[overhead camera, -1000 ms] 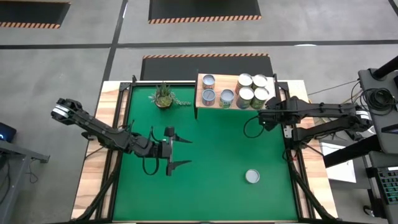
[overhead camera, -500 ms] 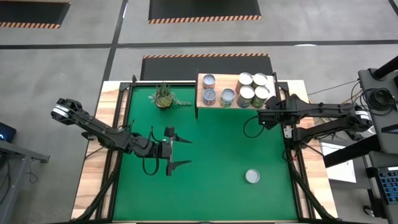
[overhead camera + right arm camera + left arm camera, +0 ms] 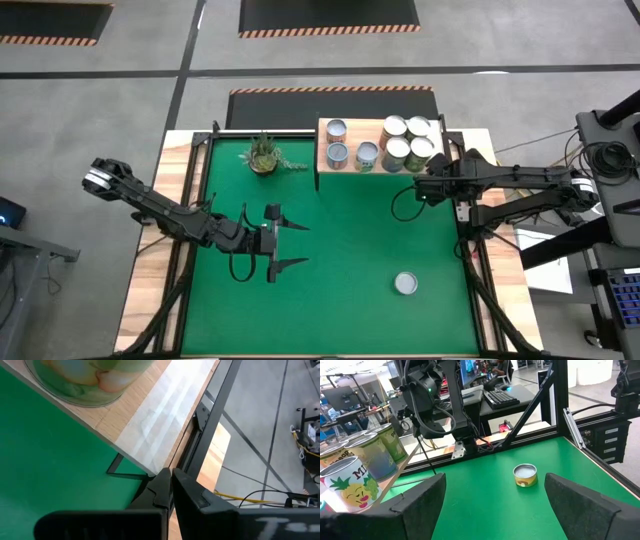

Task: Pick and place cans onto a shelf
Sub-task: Adjust the shelf, then put the canned mushrooms on the shelf

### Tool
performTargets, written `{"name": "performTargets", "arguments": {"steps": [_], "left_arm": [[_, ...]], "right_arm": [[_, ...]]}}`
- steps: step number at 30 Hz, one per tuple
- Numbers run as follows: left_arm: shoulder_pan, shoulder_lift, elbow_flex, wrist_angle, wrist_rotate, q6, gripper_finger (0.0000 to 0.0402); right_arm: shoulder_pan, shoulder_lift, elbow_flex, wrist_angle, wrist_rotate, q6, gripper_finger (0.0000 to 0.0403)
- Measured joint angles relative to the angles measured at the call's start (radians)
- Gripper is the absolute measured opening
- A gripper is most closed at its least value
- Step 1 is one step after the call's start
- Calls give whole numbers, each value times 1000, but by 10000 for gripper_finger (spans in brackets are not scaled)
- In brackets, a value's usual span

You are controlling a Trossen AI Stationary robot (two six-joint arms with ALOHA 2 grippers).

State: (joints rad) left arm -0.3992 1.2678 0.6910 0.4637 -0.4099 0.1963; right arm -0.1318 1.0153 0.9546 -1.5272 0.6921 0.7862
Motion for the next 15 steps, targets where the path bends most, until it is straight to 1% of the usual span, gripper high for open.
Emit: {"name": "performTargets", "arguments": {"steps": [5,9,12,15], "left_arm": [[0,0,0,0,0,0,320],[0,-26,-1,-38,0,-23,320],[-2,-68,-1,-84,0,-33,320],[-5,-101,-1,-142,0,-33,320]], "right_arm": [[0,-4,0,-2,-23,-21,8],[5,-18,18,-1,-104,-21,8],[43,-36,23,37,-153,-27,8],[111,-61,21,137,-174,-59,8]]}}
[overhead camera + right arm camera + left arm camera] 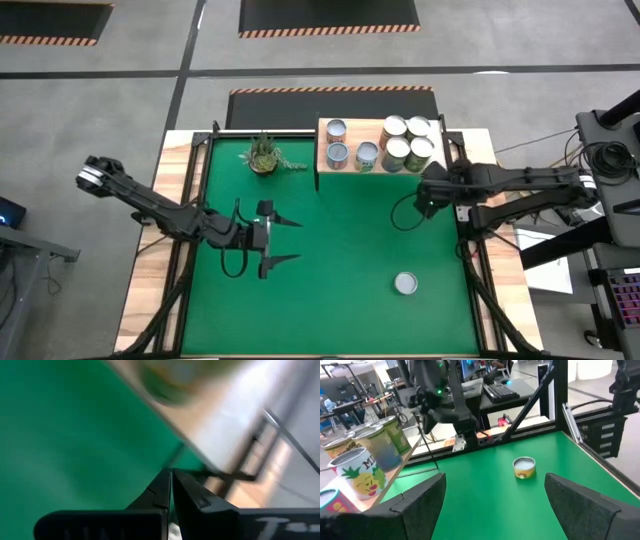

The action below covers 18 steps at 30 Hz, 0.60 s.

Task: Pick and place cans onto a shelf
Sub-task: Put the canned mushrooms on the shelf

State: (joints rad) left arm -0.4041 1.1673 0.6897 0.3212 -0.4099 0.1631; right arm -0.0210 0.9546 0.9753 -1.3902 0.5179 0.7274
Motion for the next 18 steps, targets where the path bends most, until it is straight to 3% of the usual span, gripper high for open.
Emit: {"name": "performTargets", "arguments": {"steps": [5,12,14,18], "left_arm": [[-15,-41,-35,-10,13,-4,320],[-14,-92,-121,-9,-25,-49,320],[-14,-102,-137,-7,-51,-72,320],[-14,-107,-144,-4,-62,-116,320]], "right_arm": [[161,-43,-4,207,9,-70,8],[341,-64,-89,753,57,-363,8],[367,-59,-126,912,23,-448,9],[376,-34,-168,1094,-166,-483,9]]}}
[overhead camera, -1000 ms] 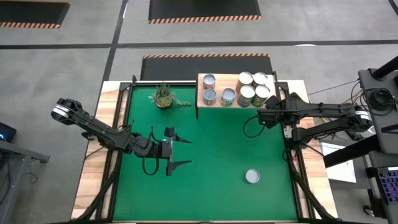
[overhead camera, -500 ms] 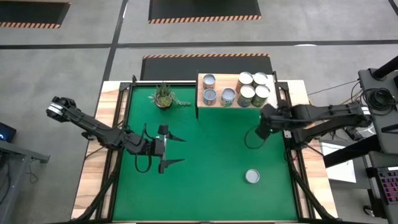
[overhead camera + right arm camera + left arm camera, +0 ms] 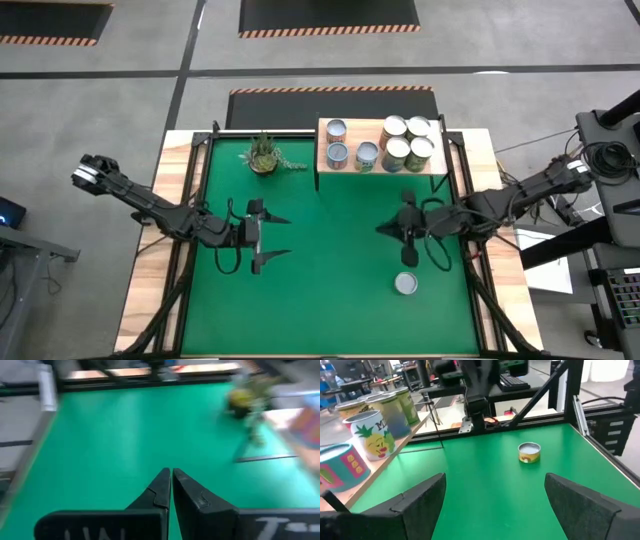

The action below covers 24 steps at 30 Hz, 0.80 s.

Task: Pick and place cans onto a shelf
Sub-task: Put the canned mushrooms on the shelf

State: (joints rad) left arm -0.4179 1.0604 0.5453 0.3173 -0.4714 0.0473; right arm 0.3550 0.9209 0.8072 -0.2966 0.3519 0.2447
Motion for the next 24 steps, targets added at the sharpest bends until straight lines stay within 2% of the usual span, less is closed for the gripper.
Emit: {"name": "performTargets", "arguments": {"steps": [3,7,11,16,20,24], "left_arm": [[0,5,0,3,-1,-9,320],[0,20,5,6,-1,-13,320],[1,32,13,5,-1,-22,320],[1,32,14,4,-15,-23,320],[2,31,15,27,-44,-7,320],[2,31,16,50,-45,32,320]], "right_arm": [[0,37,-2,18,-89,96,9],[7,101,-3,4,-127,158,9],[24,167,-3,-89,-242,258,9],[67,242,91,-432,-342,539,9],[129,322,197,-743,-438,695,9],[230,366,229,-790,-454,791,9]]}}
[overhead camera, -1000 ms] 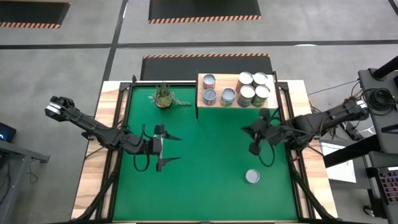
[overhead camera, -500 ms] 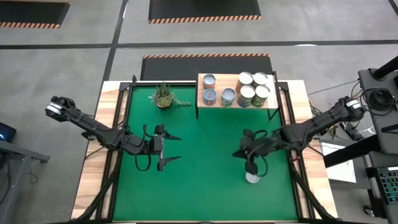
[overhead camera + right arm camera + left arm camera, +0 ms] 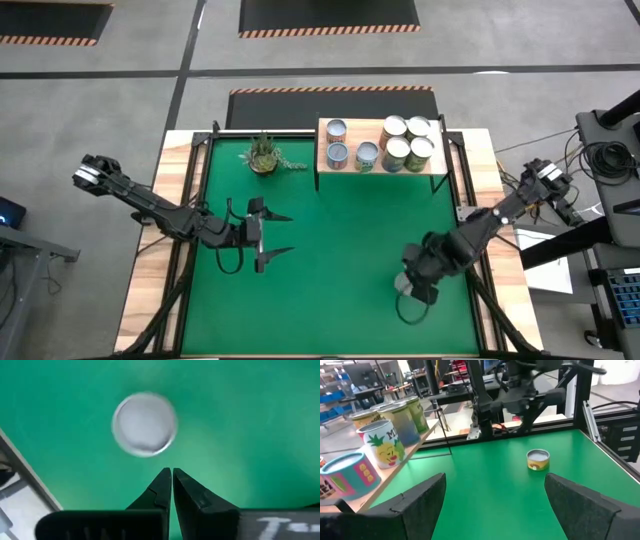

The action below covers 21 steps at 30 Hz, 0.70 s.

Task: Pick and place cans onto a shelf
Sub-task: Put the canned mushrooms on the shelf

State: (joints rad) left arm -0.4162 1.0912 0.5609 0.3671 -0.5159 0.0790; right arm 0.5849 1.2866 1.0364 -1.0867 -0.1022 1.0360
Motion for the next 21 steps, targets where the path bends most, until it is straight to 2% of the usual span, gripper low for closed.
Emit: {"name": "performTargets", "arguments": {"steps": [6,10,14,21], "left_arm": [[0,0,2,-1,0,29,320],[0,0,2,-1,0,32,320],[0,0,2,-1,0,32,320],[1,0,2,0,0,36,320]], "right_arm": [[116,33,-3,68,82,165,11],[158,69,-20,114,101,242,42],[166,122,-19,120,105,244,108],[166,204,-16,152,134,134,244]]}}
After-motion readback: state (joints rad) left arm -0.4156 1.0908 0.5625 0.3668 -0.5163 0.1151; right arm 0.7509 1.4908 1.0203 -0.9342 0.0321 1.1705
